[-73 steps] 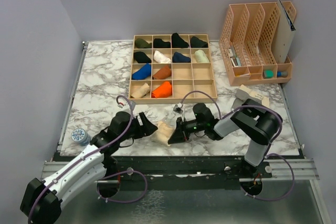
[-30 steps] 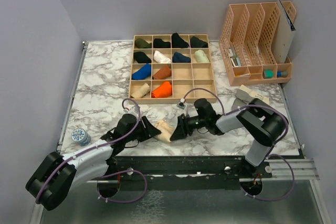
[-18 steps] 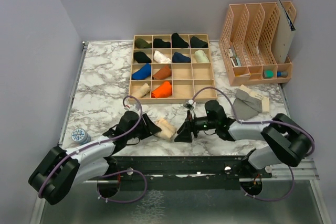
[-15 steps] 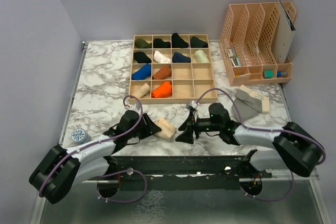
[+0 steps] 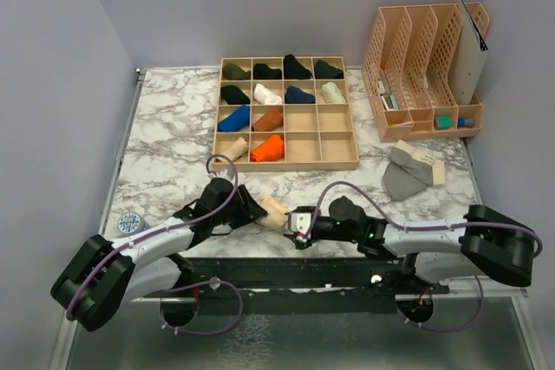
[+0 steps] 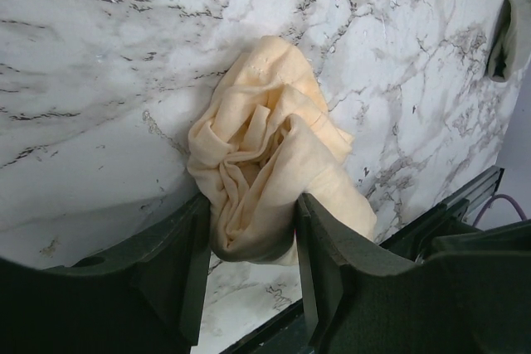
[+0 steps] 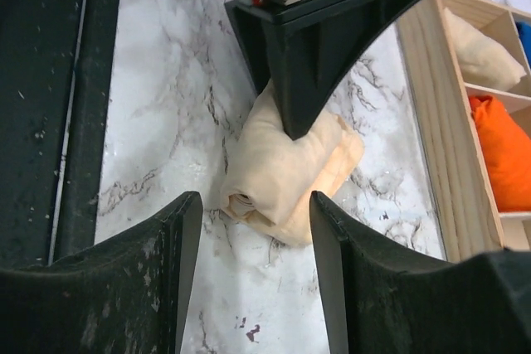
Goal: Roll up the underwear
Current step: Roll the underwear to the center of the board.
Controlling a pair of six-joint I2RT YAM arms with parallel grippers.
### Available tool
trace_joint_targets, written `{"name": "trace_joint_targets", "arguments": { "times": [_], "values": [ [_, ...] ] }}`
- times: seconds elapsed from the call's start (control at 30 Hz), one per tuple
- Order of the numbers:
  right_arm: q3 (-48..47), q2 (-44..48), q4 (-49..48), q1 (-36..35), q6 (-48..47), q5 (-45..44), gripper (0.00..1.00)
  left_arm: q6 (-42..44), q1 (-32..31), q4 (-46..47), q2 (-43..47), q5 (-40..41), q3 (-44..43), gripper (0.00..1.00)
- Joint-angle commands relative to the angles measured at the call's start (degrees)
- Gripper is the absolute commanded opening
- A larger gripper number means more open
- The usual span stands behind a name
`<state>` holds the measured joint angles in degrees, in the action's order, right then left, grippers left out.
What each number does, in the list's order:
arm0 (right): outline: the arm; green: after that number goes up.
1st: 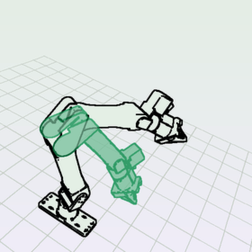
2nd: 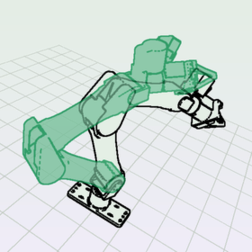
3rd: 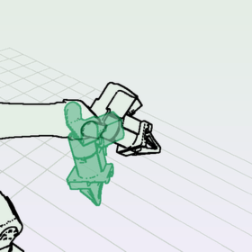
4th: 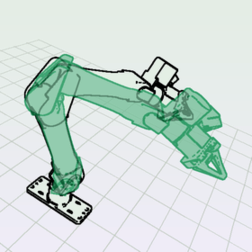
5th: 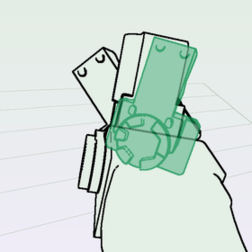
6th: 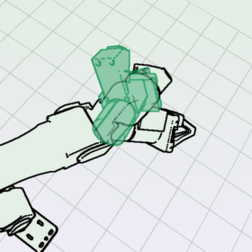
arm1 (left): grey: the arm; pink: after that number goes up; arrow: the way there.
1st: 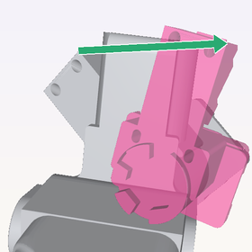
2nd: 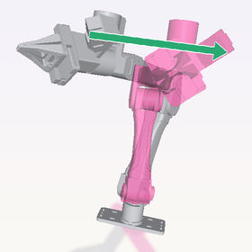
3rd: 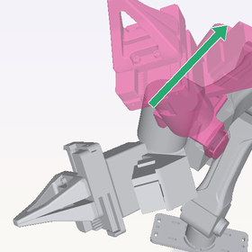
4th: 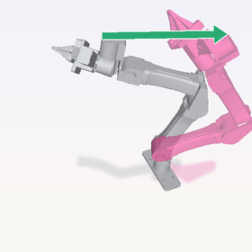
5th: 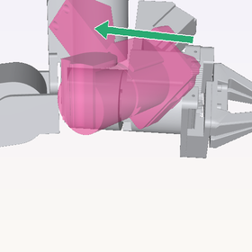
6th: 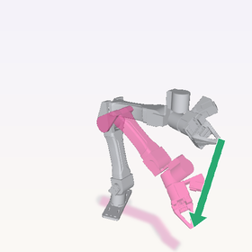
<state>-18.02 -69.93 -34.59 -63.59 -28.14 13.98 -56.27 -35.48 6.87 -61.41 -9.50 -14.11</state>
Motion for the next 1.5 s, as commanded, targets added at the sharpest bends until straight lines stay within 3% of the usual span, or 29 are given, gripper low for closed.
{"name": "trace_joint_targets", "arguments": {
  "times": [0.0, 0.27, 0.4, 0.47, 0.63, 0.77, 0.9, 1.03, 1.13, 1.27, 1.47],
  "values": [
    [-3.9, -7.0, -1.3, -2.8, -11.0, -5.3, 0.57, 2.0, -0.3, -8.5, -1.7, 2.8, -0.1, 0.49],
    [-7.0, -17.1, -7.6, -7.0, -11.5, -13.4, 0.6, 1.4, -0.6, -10.7, -2.0, 2.5, -1.7, 0.5],
    [-5.0, -19.1, -14.8, -7.2, -7.3, -20.8, 0.6, 1.6, -0.6, -11.8, -2.3, 2.1, -2.6, 0.5],
    [-5.3, -19.7, -13.5, -7.1, -8.9, -18.7, 0.59, 1.7, -0.6, -12.2, -2.2, 2.0, -2.9, 0.5],
    [-5.0, -22.3, -13.9, -7.2, -7.0, -17.5, 0.43, 1.5, -0.6, -12.5, -1.7, 2.4, -3.4, 0.5],
    [-4.7, -23.1, -14.4, -7.2, -5.4, -17.0, 0.41, 1.3, -0.6, -12.7, -2.1, 2.4, -3.5, 0.5],
    [-4.8, -24.0, -12.9, -7.2, -1.5, -19.4, 0.27, 1.4, -0.6, -12.7, -2.0, 2.4, -3.4, 0.52],
    [-3.9, -25.3, -12.4, -6.6, 3.9, -19.8, 0.26, 1.3, -0.6, -13.6, -0.3, 3.0, -3.2, 0.54],
    [-3.2, -25.4, -12.2, -6.1, 7.2, -18.3, 0.26, 1.3, -0.5, -13.9, 0.9, 3.3, -2.9, 0.56],
    [-2.6, -24.7, -12.1, -4.6, 10.7, -12.4, 0.13, 1.5, -0.5, -14.7, 2.0, 4.1, -2.9, 0.59],
    [-1.8, -23.1, -13.5, -0.5, 18.2, -1.2, 0.08, 2.8, -0.6, -13.0, 6.5, 3.8, -3.5, 0.67]
  ]
}}
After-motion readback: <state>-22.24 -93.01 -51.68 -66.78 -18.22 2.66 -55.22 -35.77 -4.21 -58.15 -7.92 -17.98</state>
